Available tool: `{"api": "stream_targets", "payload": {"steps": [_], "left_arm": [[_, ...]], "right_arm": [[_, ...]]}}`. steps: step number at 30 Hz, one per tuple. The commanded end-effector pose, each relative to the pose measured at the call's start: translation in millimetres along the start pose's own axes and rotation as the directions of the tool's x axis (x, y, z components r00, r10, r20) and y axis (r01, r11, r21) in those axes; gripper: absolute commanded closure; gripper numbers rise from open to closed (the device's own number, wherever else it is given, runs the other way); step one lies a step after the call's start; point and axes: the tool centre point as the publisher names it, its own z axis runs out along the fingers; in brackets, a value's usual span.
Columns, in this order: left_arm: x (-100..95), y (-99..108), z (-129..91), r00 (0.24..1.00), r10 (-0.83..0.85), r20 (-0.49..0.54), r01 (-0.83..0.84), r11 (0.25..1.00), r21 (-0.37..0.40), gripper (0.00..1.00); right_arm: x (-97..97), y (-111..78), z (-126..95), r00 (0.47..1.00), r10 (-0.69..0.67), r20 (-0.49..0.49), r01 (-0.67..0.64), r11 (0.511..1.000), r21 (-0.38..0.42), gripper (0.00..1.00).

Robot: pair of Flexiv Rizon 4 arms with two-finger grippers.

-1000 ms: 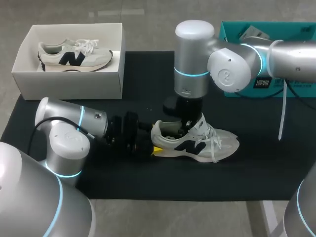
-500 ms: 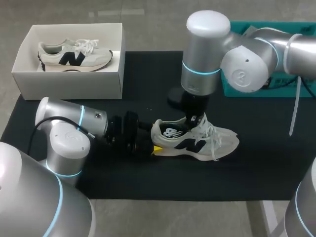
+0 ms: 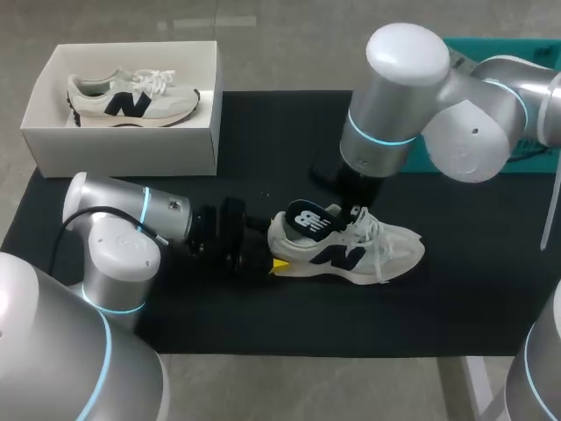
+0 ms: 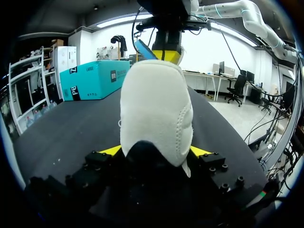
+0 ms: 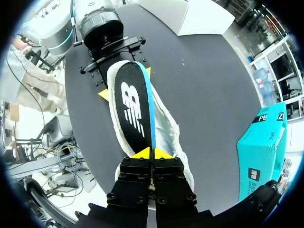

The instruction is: Take the shoe out of the shoebox, open the shoe tongue, remove and reinsert the insole, then place the shoe into the shoebox

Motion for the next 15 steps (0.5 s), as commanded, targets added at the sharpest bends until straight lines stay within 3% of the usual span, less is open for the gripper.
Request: {"api": "stream_targets", "payload": {"steps": [1, 15], "left_arm": [[-1.2, 1, 3, 1.000, 0.000, 0.001, 0.000, 1.000, -0.002, 1.00], [-1.2, 1, 3, 1.000, 0.000, 0.001, 0.000, 1.000, -0.002, 1.00]], "right_arm": [[-0.8, -4.4, -8, 1.000, -0.007, 0.020, 0.009, 0.994, -0.113, 1.00], [-17.7, 32.0, -14, 0.995, -0.068, 0.066, 0.084, 0.957, -0.278, 1.00]]}}
